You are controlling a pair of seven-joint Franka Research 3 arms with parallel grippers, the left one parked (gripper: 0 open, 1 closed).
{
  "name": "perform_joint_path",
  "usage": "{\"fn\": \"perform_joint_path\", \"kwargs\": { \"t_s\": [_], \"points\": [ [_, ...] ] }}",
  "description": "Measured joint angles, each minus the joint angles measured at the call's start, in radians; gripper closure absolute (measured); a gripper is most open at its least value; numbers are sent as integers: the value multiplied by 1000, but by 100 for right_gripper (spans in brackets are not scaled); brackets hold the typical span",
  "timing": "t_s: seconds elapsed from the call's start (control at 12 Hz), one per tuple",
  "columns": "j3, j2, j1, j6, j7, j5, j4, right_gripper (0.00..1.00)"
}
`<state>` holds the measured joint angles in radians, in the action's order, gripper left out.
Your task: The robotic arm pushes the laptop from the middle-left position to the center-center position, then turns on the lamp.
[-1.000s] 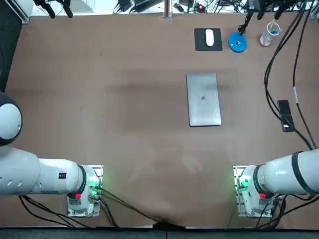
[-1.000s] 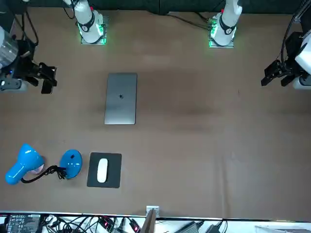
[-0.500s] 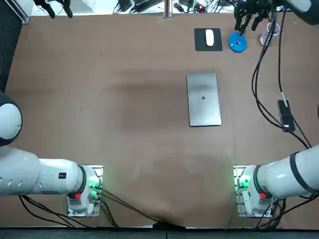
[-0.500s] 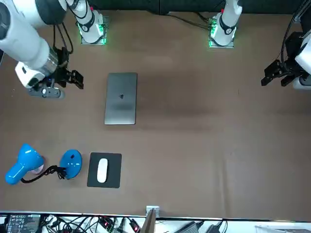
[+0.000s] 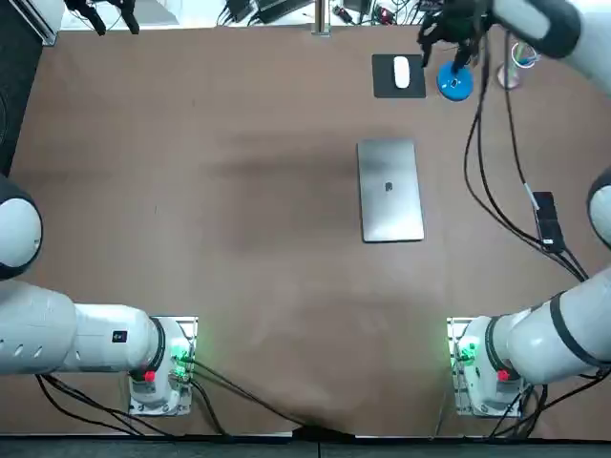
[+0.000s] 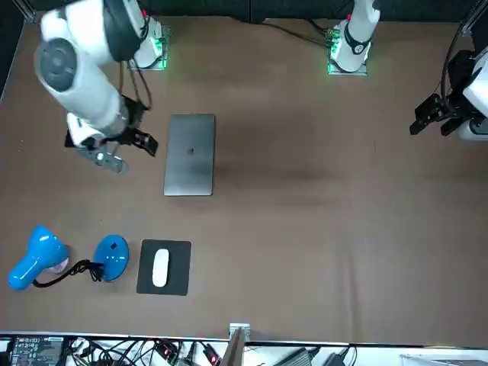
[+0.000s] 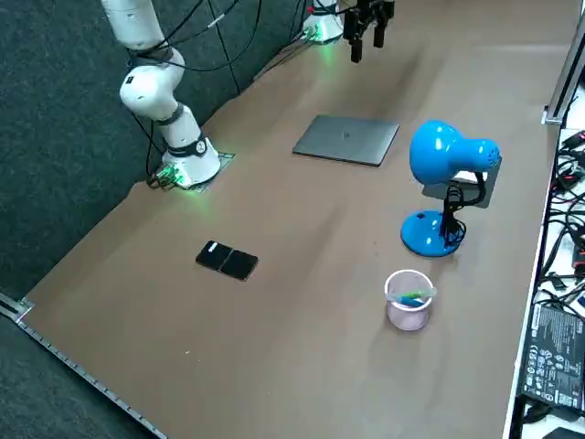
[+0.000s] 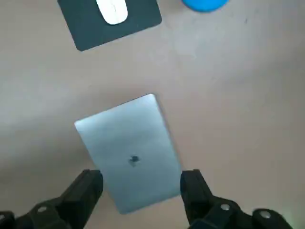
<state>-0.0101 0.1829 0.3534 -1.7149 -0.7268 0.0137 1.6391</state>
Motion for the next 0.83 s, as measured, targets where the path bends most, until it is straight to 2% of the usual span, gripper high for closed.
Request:
{"fn": "perform_joint_path", "kwargs": {
  "t_s": [0.25, 0.83],
  "points": [
    [-2, 57, 77, -81, -253, 0, 24, 0],
    [-3, 133, 235, -331, -873, 0, 156, 0]
  ]
}}
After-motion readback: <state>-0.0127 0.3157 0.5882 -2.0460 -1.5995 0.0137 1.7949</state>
